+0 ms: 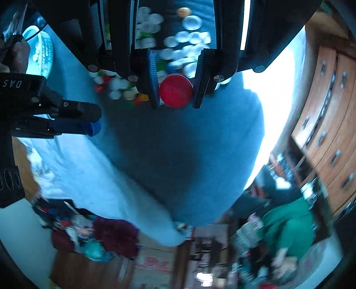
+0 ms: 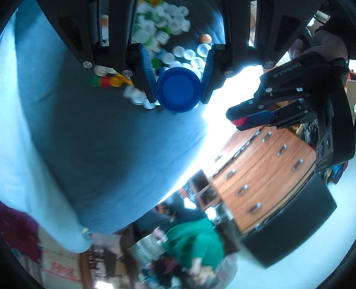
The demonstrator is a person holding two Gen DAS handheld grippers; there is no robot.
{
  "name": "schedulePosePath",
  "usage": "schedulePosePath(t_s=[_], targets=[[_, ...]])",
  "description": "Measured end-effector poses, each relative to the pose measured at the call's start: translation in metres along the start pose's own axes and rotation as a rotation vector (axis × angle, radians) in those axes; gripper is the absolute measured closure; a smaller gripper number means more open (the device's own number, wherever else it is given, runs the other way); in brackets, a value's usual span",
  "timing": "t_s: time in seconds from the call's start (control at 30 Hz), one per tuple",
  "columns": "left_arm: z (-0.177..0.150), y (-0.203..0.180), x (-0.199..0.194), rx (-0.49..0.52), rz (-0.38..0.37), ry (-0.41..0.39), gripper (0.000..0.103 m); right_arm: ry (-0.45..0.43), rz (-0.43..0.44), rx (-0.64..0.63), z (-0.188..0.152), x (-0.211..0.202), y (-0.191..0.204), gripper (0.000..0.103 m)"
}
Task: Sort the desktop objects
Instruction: 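Carry the red and blue caps over the blue basket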
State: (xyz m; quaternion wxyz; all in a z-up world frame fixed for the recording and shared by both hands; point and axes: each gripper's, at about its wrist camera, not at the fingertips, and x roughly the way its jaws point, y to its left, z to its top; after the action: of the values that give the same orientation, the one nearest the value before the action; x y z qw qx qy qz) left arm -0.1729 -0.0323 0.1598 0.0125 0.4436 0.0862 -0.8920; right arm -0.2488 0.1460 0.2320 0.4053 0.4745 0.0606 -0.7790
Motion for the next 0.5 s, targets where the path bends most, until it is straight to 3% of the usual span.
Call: schedulePosePath(t_s=[0.27,0.5], targets=[[0.034,-0.104,-0.022,0.165,-0.102,-0.011,0.078,-0.095,-0.113,0.096,-0.021,-0.108,-0.047,0.06],[0.054,-0.172,-0.028,0.271,-0.174,0.01,0.078,-0.164,-0.213,0.201,-0.054,-0.183,-0.084,0.06]])
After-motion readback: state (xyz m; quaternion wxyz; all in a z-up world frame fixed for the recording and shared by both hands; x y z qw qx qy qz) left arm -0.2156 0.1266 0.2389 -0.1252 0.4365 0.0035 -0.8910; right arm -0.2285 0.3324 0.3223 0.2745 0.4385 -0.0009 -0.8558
